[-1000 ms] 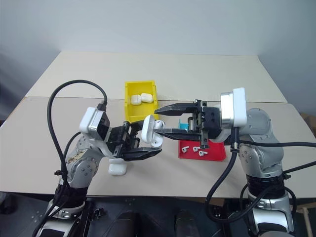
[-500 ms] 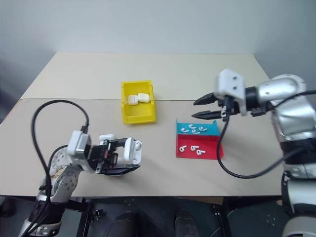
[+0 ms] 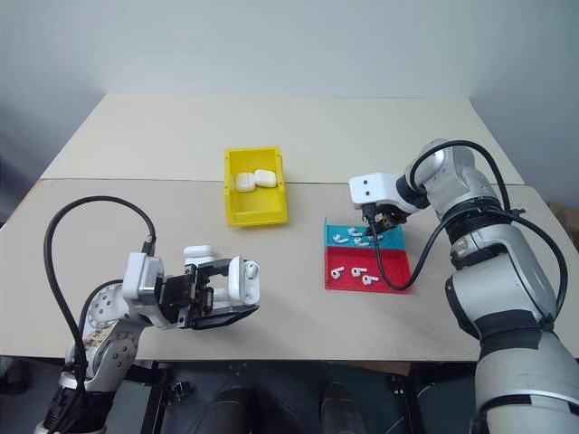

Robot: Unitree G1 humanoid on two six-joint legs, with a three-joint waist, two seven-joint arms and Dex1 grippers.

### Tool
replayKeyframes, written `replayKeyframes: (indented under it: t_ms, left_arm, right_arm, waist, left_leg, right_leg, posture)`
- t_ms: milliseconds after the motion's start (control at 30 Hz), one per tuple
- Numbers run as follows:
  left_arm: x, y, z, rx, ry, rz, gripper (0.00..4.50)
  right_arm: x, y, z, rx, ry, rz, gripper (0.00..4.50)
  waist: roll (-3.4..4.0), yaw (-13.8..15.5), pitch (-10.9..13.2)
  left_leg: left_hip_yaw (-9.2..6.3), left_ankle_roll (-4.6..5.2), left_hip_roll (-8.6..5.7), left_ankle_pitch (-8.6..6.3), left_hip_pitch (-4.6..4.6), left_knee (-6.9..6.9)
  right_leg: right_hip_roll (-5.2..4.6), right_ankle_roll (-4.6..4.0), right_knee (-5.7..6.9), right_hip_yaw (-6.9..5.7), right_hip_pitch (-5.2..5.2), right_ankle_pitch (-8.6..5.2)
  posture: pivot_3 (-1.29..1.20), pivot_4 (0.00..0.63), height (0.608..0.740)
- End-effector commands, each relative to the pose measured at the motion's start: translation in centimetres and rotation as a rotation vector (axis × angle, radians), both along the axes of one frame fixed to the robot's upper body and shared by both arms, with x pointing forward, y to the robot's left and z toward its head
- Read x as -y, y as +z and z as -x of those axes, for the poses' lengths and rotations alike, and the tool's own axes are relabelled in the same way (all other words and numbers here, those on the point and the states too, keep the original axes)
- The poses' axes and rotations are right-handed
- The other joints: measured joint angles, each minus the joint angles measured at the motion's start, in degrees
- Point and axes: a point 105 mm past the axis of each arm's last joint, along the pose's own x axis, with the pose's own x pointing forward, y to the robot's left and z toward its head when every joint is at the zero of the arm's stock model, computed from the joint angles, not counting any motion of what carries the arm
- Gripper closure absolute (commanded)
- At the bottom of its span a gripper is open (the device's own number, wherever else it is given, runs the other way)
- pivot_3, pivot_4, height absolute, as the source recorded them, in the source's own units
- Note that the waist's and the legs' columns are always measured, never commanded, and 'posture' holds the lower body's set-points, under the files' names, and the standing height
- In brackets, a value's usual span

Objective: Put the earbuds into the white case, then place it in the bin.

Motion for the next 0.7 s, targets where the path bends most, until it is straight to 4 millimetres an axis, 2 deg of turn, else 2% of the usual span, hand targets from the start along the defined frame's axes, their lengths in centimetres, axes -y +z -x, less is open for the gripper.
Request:
replayKeyframes:
  t_ms: [33,700]
  left_arm:
    - [0.4,0.8,0.6,0.057,-0.008,0.01,1.7]
    - [0.5,0.9,0.4,0.063,-0.007,0.0,1.7]
  right_arm:
    - [0.0,1.0,-0.3,0.034,0.022,0.025,2.31]
    - [0.0,-1.0,-0.9,0.054,0.024,0.067,2.31]
  waist:
    - [0.0,-0.12,0.0]
    - [0.06,-0.26,0.03]
  left_leg:
    - [0.0,0.0,0.0,0.0,0.02,0.0]
    - [0.0,0.0,0.0,0.0,0.07,0.0]
  right_leg:
    - [0.0,0.0,0.02,0.0,0.0,0.0]
    - [0.01,-0.01,0.05,0.02,0.03,0.0]
  posture:
    - [0.0,0.15,0.74]
    - [0.0,0.15,0.74]
